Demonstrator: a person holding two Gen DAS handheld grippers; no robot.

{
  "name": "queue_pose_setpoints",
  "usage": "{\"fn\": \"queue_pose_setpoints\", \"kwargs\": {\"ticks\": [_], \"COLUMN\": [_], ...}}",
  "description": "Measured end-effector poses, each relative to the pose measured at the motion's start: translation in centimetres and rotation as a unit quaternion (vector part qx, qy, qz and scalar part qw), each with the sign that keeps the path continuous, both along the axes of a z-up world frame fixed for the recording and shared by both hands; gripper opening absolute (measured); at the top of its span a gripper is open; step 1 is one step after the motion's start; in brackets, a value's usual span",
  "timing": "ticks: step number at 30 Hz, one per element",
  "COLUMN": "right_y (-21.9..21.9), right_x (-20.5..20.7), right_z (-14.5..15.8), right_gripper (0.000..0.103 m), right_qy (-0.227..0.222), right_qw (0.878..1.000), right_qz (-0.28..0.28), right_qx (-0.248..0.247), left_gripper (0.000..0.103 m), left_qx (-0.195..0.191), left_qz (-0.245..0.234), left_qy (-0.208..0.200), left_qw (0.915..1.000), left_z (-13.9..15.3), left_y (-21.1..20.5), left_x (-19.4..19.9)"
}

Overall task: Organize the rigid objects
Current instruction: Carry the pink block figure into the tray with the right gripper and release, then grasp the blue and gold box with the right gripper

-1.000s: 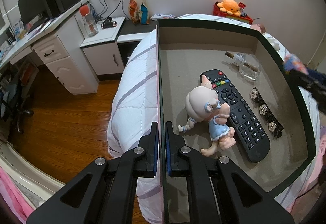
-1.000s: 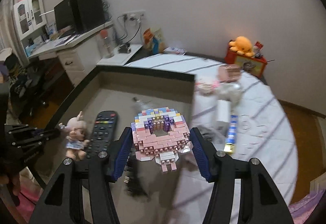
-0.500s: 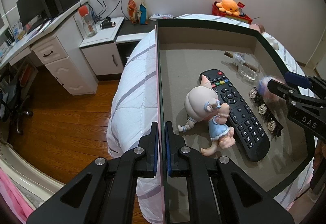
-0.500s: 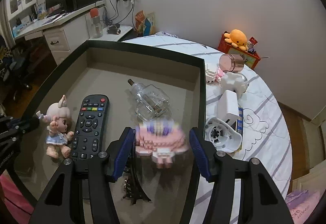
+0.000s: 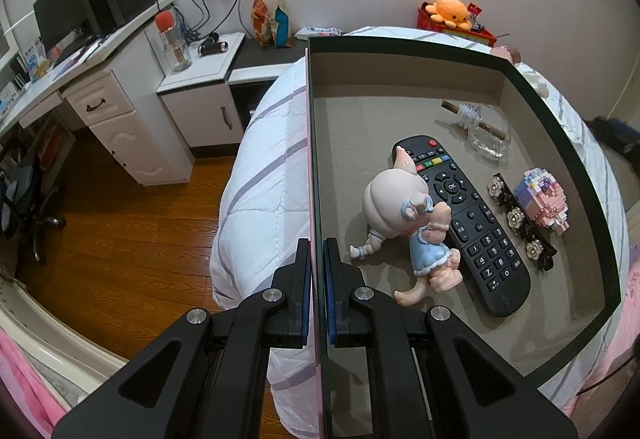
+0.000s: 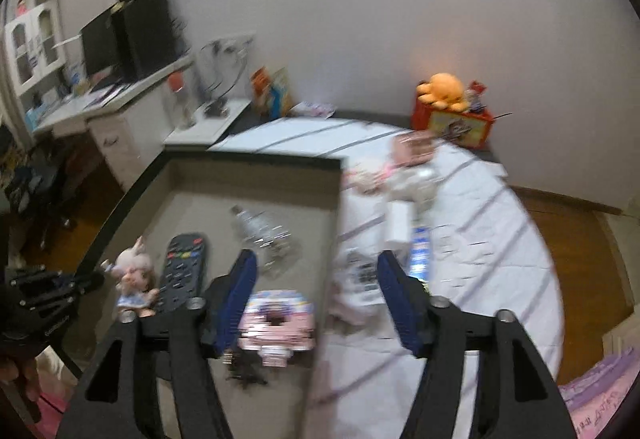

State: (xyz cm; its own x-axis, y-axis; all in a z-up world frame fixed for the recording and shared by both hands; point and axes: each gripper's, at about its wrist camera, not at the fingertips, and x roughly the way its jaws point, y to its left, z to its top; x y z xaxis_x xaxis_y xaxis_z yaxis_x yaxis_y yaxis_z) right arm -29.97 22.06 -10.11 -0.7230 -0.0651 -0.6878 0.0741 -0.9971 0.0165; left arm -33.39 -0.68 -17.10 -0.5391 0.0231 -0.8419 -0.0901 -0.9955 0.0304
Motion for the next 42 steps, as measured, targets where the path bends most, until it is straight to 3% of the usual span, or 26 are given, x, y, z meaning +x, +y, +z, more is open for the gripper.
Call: {"fn": "queue_pose_setpoints", "kwargs": {"ticks": [7, 13, 23, 28, 31, 37, 42], "right_y": [5.2, 7.9, 7.7, 7.7, 7.7, 8.4, 7.9], "right_x": [1.3, 0.1, -3.6, -4.9, -4.9, -3.2, -0.2], "right_z": [0.9, -2.5, -7.7, -9.0, -8.8, -8.7, -8.3], "right_gripper": [0.071, 0.071, 0.071, 0.048, 0.018, 0.015, 0.016], "right_qy": [0.01, -0.04, -0.095, -0.103, -0.095, -0.114, -0.13], "right_qw": [0.998, 0.996, 0.994, 0.993, 0.994, 0.993, 0.991], "right_qz": [-0.064, -0.082, -0.058, -0.054, -0.048, -0.027, -0.023], "right_qx": [0.012, 0.011, 0.007, -0.004, -0.01, -0.029, -0.003], "left_gripper": [0.006, 0.006, 0.006, 0.006, 0.006, 0.006, 0.006], "left_qx": [0.001, -0.004, -0.016, -0.015, -0.016, -0.012, -0.011], "left_qz": [0.001, 0.001, -0.001, 0.0, 0.0, 0.001, 0.0], "left_qy": [0.0, 0.0, -0.001, -0.004, -0.004, -0.003, -0.003], "left_qw": [1.0, 1.0, 0.9999, 0.9999, 0.9999, 0.9999, 0.9999], "left_z": [0.0, -0.1, -0.1, -0.2, -0.2, -0.2, -0.2], "left_y": [-0.2, -0.1, 0.1, 0.1, 0.2, 0.2, 0.2], "left_x": [0.0, -0.1, 0.0, 0.0, 0.0, 0.1, 0.1]}}
